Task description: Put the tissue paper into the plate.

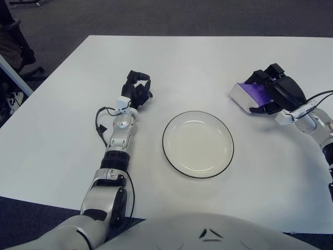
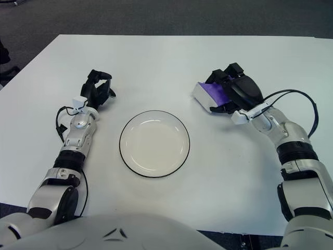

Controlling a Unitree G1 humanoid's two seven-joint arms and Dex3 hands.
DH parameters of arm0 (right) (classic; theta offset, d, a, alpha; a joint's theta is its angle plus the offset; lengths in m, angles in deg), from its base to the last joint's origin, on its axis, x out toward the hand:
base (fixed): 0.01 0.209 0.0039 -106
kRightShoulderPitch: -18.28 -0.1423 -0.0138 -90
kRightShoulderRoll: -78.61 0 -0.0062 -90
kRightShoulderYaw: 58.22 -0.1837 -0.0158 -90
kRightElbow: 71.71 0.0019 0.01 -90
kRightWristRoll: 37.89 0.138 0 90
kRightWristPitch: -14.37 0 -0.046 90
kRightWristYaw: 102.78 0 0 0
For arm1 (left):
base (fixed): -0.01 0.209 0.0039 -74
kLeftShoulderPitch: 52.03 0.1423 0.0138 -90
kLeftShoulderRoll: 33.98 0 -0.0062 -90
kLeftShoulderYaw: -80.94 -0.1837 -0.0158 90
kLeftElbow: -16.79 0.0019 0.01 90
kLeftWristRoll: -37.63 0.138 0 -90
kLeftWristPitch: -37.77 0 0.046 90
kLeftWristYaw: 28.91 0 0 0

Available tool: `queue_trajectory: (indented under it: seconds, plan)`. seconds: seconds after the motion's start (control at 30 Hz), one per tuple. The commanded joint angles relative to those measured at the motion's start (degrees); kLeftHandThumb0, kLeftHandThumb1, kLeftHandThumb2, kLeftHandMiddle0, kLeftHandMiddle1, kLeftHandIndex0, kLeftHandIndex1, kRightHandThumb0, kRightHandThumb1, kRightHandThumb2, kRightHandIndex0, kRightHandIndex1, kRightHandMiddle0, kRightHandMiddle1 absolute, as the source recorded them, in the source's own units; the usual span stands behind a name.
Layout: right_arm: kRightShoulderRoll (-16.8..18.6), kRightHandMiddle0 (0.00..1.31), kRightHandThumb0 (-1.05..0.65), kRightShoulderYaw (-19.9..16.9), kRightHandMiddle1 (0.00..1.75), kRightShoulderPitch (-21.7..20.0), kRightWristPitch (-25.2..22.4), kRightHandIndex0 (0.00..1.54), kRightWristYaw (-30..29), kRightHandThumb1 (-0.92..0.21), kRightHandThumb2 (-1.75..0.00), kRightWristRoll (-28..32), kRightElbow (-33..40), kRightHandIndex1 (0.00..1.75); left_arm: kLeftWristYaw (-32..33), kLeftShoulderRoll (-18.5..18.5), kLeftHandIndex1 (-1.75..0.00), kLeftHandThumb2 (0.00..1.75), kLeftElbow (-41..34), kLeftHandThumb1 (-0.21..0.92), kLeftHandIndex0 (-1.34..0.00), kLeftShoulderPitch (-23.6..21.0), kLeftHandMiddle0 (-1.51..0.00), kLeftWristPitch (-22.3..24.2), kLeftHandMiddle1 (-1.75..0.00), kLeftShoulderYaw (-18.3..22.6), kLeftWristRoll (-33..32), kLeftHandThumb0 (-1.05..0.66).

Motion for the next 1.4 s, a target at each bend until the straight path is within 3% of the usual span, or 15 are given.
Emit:
queue_trajectory:
  seconds: [0.0,0.3,0.67,0.77,0.97,1.07,1.23,1.37]
  plan:
    - [2.3,0.36,0.00,-2.0,1.75,-0.9,-0.2,0.53,-0.2,-0.40,-1.22,2.6,4.6,1.71,-0.1,2.5,-1.63,0.41,4.0,0.91,-0.33,6.3,-0.73,-0.6,-1.73,-0.3,-0.4,-0.36]
    - [5.3,0.36,0.00,-4.0,1.75,-1.4,-2.3,0.53,5.7,-0.39,-1.24,7.4,13.6,1.74,-0.1,2.5,-1.63,0.41,4.8,0.91,-0.34,5.8,-0.74,-0.7,-1.73,-0.1,-0.4,-0.36]
    - [10.1,0.37,0.00,-4.4,1.74,0.6,-9.7,0.55,13.2,-0.36,-1.27,8.7,27.6,1.75,-0.1,2.3,-1.62,0.42,6.3,0.91,-0.34,4.6,-0.74,-0.9,-1.72,0.1,-0.4,-0.36]
    - [11.0,0.37,0.00,-3.8,1.74,0.2,-8.4,0.55,14.5,-0.37,-1.27,9.5,27.9,1.75,-0.1,2.3,-1.63,0.42,6.5,0.91,-0.34,4.3,-0.74,-1.0,-1.72,0.1,-0.4,-0.36]
    - [11.8,0.38,0.00,-1.7,1.72,-1.9,-0.3,0.55,17.4,-0.37,-1.26,11.9,24.5,1.75,0.0,2.4,-1.63,0.42,6.9,0.91,-0.34,4.1,-0.75,-1.3,-1.72,0.1,-0.3,-0.36]
    - [11.8,0.38,0.00,0.3,1.73,-3.1,3.1,0.56,21.9,-0.36,-1.26,16.3,22.7,1.75,0.1,2.4,-1.63,0.42,7.0,0.91,-0.34,4.0,-0.75,-1.3,-1.72,0.1,-0.2,-0.36]
    - [12.6,0.35,0.00,2.3,1.74,-3.8,4.8,0.54,28.0,-0.40,-1.22,21.3,22.2,1.73,0.2,2.5,-1.63,0.42,7.0,0.91,-0.34,4.0,-0.75,-1.3,-1.72,0.1,-0.1,-0.36]
    - [13.3,0.37,0.00,4.2,1.75,-0.7,1.3,0.53,34.4,-0.40,-1.21,28.9,27.4,1.70,0.3,2.5,-1.63,0.42,7.0,0.91,-0.34,4.0,-0.76,-1.3,-1.72,0.0,0.0,-0.36]
